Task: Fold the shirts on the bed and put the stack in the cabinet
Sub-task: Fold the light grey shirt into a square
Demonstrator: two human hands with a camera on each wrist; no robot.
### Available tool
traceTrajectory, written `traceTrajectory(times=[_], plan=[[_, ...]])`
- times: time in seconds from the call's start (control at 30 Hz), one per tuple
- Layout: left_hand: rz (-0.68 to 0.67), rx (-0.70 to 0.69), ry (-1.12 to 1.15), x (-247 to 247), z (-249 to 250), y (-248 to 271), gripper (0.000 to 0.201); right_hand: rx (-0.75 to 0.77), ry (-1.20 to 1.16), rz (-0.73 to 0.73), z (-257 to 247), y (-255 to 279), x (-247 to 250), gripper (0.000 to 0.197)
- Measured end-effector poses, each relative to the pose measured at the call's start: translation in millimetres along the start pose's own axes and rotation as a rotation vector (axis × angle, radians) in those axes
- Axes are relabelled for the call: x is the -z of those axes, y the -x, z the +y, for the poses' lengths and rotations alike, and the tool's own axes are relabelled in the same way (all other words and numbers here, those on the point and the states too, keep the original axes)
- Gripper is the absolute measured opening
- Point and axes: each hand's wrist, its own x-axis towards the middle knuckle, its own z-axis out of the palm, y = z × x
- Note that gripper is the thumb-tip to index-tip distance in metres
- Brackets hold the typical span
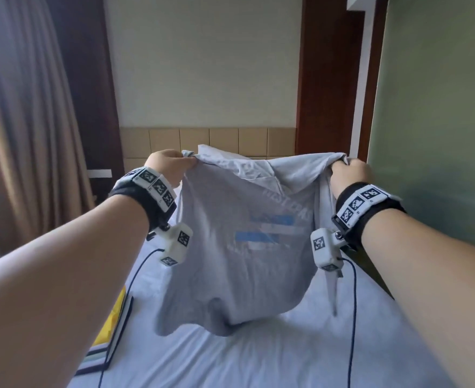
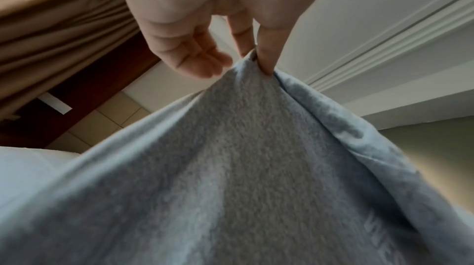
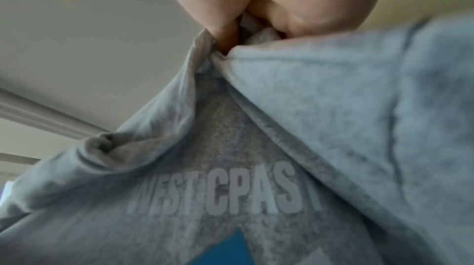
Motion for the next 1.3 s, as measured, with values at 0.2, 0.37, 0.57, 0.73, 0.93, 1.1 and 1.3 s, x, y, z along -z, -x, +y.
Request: traceTrajectory(times=[0.2,0.37,0.57,0.73,0.93,1.1,1.3], plan=[[-0.043,0.055,0.257,0,-4,3,0.024,-0.029,-0.031,-0.018,2,-6,-3,0.021],[-0.09,0.007,-0.671,-20,10,10,0.048,-0.062,-0.035,-0.162,-10,2,-11,0.022],[-0.549,-0.201,-0.727,-71,8,49,0.101,-0.192,-0.486,-0.494,-17,34,-48,0.023],[-0.648,-0.263,-0.739,-102,3,61,0.033,-0.216,-0.663,-0.669,-22,50,-58,0.022],[-0.415,-0.112,-0.498,-102,13,50,0.03,-0.259,-0.407,-0.769,1,47,-48,0.049],[-0.412,-0.053,-0.331,-99,25,50,0.022,0.024,-0.177,-0.794,9,59,-42,0.03],[-0.456,-0.073,-0.503,-54,35,32,0.022,0.046,0.146,-0.446,-9,29,-9,0.025]])
